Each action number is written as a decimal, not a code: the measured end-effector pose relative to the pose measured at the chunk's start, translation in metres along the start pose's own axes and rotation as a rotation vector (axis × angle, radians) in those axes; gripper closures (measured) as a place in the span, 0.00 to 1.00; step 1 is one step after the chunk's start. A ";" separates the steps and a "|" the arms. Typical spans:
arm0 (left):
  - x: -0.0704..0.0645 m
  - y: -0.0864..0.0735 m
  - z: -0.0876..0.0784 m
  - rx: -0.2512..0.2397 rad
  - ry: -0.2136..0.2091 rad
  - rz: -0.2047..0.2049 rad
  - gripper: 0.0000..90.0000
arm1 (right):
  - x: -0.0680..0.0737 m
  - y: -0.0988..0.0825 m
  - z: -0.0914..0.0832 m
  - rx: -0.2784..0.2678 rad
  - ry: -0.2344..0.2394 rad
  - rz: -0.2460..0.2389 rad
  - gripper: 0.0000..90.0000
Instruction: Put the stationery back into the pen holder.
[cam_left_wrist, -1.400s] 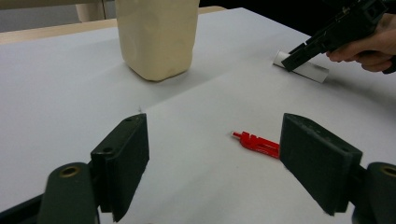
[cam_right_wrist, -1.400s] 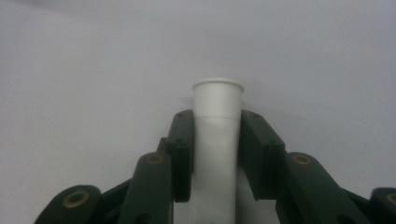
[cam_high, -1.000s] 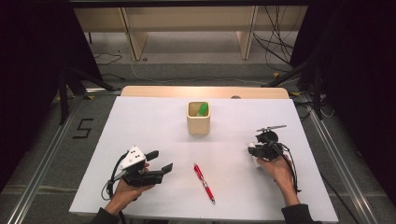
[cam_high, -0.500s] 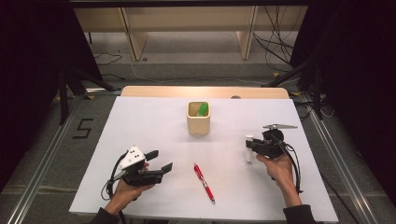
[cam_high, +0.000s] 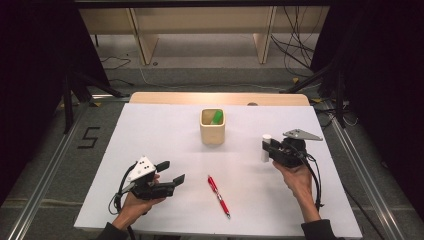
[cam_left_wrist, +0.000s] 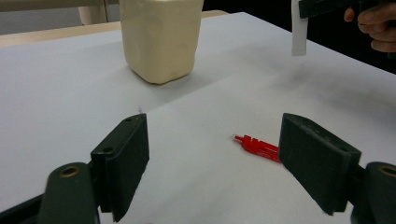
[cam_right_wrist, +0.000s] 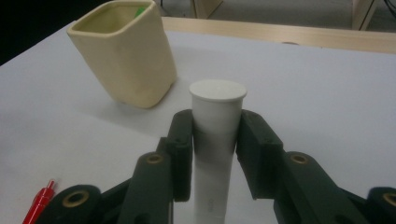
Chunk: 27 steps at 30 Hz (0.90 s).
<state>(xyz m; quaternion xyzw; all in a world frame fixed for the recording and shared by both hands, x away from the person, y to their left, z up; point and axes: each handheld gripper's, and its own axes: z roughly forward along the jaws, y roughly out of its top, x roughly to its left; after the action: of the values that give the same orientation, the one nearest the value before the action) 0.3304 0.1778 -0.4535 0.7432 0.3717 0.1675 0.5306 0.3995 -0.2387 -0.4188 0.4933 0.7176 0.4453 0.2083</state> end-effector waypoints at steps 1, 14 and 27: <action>0.000 0.000 0.000 0.000 0.000 -0.001 0.27 | 0.001 0.001 -0.001 -0.004 -0.001 -0.003 0.75; 0.000 0.000 0.000 -0.003 0.002 -0.002 0.27 | 0.008 0.009 -0.001 -0.046 0.010 -0.017 0.75; 0.000 0.000 -0.001 -0.005 0.002 -0.001 0.27 | 0.018 0.021 0.004 -0.075 0.035 -0.027 0.75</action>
<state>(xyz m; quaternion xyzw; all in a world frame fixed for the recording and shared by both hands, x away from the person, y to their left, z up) 0.3297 0.1779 -0.4532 0.7414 0.3722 0.1687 0.5323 0.4060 -0.2184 -0.4004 0.4675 0.7106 0.4776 0.2199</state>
